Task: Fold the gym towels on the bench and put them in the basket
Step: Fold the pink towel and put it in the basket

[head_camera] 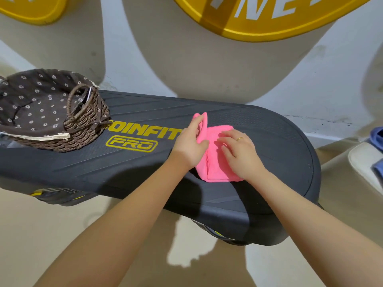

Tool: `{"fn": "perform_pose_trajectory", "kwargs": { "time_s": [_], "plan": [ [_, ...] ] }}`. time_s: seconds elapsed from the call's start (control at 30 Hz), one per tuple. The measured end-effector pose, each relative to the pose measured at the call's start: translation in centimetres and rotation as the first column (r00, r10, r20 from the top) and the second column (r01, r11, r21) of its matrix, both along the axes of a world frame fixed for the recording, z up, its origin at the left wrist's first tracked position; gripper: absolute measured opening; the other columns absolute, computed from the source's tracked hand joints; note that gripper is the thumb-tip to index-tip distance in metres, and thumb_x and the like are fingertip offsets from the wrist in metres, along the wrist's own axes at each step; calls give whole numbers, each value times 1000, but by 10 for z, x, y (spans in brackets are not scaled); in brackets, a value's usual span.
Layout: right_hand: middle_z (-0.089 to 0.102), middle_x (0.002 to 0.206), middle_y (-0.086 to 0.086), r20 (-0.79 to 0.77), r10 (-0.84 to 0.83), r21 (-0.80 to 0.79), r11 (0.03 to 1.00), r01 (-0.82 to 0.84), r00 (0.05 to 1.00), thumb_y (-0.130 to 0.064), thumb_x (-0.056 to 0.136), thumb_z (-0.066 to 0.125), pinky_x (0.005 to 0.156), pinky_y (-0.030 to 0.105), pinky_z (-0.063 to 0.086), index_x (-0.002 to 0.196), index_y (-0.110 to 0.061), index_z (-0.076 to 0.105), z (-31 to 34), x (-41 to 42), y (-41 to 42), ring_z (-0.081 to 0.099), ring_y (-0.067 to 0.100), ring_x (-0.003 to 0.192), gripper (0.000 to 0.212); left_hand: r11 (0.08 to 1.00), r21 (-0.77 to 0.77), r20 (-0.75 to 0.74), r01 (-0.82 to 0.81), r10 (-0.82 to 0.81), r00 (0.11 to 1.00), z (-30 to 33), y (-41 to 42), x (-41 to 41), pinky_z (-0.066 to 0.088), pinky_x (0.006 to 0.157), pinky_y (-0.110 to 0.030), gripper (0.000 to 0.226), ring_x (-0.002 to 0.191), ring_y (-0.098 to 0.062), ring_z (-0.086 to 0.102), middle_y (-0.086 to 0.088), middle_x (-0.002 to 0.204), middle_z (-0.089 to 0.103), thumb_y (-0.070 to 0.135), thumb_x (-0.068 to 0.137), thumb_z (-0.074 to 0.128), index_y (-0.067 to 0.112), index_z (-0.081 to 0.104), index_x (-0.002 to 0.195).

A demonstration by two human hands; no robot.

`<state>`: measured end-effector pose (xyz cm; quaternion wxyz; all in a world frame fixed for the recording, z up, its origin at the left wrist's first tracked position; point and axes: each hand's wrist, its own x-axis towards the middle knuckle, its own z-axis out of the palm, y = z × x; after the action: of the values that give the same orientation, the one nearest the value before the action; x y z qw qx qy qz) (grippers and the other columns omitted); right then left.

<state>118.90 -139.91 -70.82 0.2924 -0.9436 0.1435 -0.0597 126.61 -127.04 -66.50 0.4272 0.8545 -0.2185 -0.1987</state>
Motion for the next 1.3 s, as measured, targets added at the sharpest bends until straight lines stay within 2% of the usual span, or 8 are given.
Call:
{"fn": "perform_pose_trajectory", "kwargs": {
  "time_s": [0.13,0.4,0.53,0.67,0.87,1.03,1.13,1.3],
  "plan": [
    [46,136,15,-84,-253,142,954,263,964,-1,90,46,104,28,27,122,-9,60,-4,-14,-15,37,30,131,36,998,-67,33,17,-15,999,-6,-25,-21,37,96,-25,56,126,-20,47,-7,140,45,2,86,51,17,35,138],
    [63,94,17,-127,-156,253,950,184,980,2,81,47,68,27,29,102,-5,64,-12,-17,-26,51,28,94,28,997,-33,7,74,-74,997,-33,-54,-46,36,104,-31,68,125,-23,44,-13,134,47,2,84,57,12,26,144],
    [62,79,13,-196,-299,670,654,350,934,3,79,36,70,35,43,79,-10,64,2,-16,-29,52,26,74,31,997,-26,-124,70,-72,990,-44,-55,-43,41,93,-30,65,106,-25,53,-9,121,46,1,85,53,10,24,143],
    [56,76,7,-212,-320,452,806,383,923,-29,89,53,66,32,36,80,-6,54,1,-6,-24,50,22,74,25,984,-133,-193,115,-139,971,-40,-46,-37,38,66,-10,44,74,-12,49,-7,101,47,-5,90,36,0,35,134],
    [46,90,9,-176,-253,182,942,284,951,-25,92,54,66,28,28,84,-12,40,-8,2,-21,43,22,81,20,908,394,615,143,-376,693,-61,-27,-16,49,87,-51,69,108,-40,60,-22,118,61,49,69,44,-2,62,112],
    [49,131,13,-111,-251,101,960,262,962,-31,84,64,91,41,43,135,-10,36,3,-4,-23,48,30,120,62,746,605,316,278,-546,776,-58,-20,-2,-4,117,-34,119,146,-21,-6,-8,158,-6,79,65,46,5,4,148],
    [55,128,15,146,66,-223,974,-32,987,-27,80,53,103,41,37,125,-6,53,10,-14,-15,53,33,118,49,806,523,325,276,-488,810,-62,-24,-3,-5,117,-31,133,145,-16,-10,-2,157,-10,87,48,36,9,-3,148],
    [43,146,9,-216,373,-377,820,-430,902,-48,95,20,111,36,9,139,-9,44,-18,-32,-21,40,25,136,63,849,407,247,336,-457,855,-68,-22,-3,-3,120,-35,144,144,-20,-15,-7,156,-15,79,45,60,4,-13,145]
  ]
}}
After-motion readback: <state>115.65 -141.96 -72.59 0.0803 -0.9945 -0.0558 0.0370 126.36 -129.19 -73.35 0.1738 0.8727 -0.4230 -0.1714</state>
